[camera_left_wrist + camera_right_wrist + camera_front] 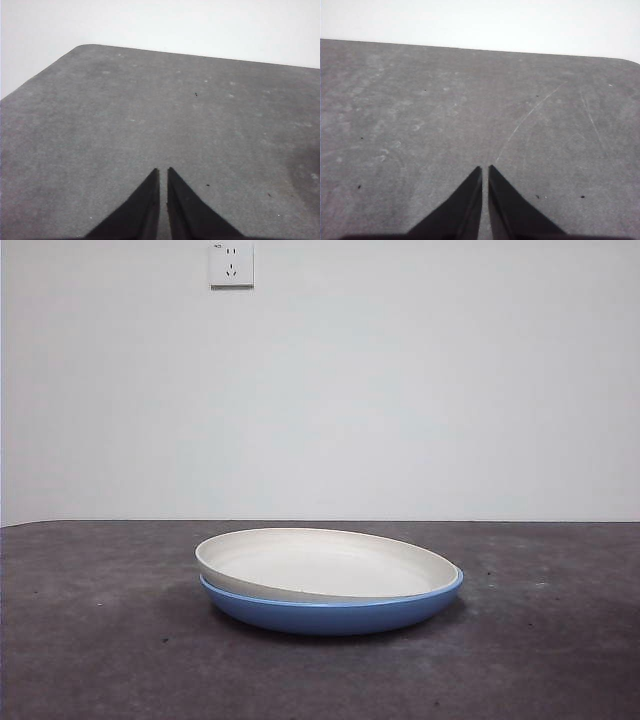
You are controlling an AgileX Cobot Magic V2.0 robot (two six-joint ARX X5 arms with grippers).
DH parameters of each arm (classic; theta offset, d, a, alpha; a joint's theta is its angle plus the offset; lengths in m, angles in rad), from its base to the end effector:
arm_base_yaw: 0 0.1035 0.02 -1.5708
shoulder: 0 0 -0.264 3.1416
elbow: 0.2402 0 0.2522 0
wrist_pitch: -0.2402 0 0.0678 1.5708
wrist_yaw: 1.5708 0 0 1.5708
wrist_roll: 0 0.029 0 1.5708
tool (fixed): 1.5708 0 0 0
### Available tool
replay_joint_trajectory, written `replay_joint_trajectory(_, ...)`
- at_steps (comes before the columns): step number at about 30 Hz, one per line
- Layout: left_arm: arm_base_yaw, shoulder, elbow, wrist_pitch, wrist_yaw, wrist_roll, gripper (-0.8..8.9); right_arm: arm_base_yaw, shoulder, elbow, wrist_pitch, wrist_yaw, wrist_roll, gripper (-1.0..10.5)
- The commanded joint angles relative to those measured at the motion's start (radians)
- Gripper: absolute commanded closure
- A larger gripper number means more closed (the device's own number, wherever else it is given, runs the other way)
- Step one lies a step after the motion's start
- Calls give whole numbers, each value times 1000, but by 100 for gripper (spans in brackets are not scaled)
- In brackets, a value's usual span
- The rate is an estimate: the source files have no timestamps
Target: Pick up the white plate, put it on the blue plate, put it on desk
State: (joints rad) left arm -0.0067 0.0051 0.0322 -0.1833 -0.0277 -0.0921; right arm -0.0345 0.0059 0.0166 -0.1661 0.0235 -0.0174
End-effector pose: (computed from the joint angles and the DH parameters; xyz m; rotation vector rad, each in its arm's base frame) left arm 0.0949 0.0002 0.1564 -0.0892 0.1551 0.0281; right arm 0.0959 -0.0040 0.1527 -0.0165 0.1559 -0.0565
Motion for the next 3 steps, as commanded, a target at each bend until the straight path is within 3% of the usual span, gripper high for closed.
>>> replay_joint_trajectory(1,1,-2,-21,-4,-5,-2,787,-2,-2,-5,9,4,14,929)
replay_joint_trajectory(3,1,-2,-21,-4,-5,-2,787,-2,-2,-5,9,4,14,929)
